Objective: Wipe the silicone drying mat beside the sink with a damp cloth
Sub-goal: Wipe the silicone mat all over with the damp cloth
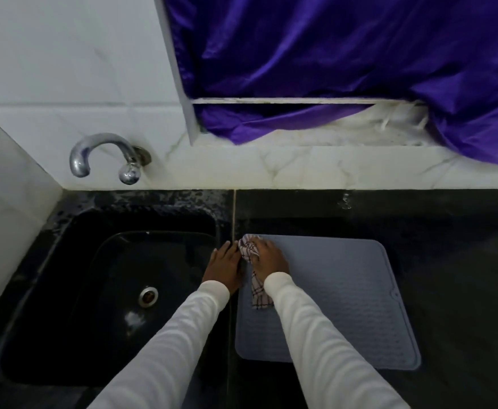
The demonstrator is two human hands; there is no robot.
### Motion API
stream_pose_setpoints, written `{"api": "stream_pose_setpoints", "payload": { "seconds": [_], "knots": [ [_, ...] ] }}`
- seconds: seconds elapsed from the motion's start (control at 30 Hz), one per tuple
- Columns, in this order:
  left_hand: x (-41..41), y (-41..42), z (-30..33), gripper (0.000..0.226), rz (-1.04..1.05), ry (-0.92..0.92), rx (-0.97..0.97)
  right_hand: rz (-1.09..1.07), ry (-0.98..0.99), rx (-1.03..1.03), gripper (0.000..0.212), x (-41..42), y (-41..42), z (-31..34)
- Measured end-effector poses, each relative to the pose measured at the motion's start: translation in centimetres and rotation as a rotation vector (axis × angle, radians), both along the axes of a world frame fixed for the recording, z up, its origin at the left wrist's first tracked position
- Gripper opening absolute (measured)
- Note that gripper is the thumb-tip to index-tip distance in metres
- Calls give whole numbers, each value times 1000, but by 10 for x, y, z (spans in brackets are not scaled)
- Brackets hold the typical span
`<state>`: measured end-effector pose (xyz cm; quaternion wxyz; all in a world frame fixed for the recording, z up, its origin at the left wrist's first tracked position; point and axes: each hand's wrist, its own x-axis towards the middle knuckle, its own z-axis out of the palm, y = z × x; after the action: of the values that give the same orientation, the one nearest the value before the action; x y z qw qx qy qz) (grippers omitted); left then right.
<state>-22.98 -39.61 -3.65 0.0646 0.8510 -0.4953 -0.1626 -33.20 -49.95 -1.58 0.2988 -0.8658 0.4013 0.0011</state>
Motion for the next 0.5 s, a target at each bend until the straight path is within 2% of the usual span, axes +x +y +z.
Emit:
{"api": "stream_pose_setpoints", "payload": {
  "seconds": [0.1, 0.27, 0.37, 0.5],
  "knots": [
    [10, -5, 2, 75, -73, -27, 55, -72, 23, -74, 51, 15, -6, -8],
    [25, -11, 4, 72, -161, -46, 106, -214, -18, -199, 55, 23, 5, -26],
    [37, -14, 3, 73, -209, -50, 142, -104, 5, -179, 43, 37, -5, -14],
    [39, -15, 2, 75, -188, -5, 144, 75, 115, -64, 41, 47, -25, 0]
  ]
}}
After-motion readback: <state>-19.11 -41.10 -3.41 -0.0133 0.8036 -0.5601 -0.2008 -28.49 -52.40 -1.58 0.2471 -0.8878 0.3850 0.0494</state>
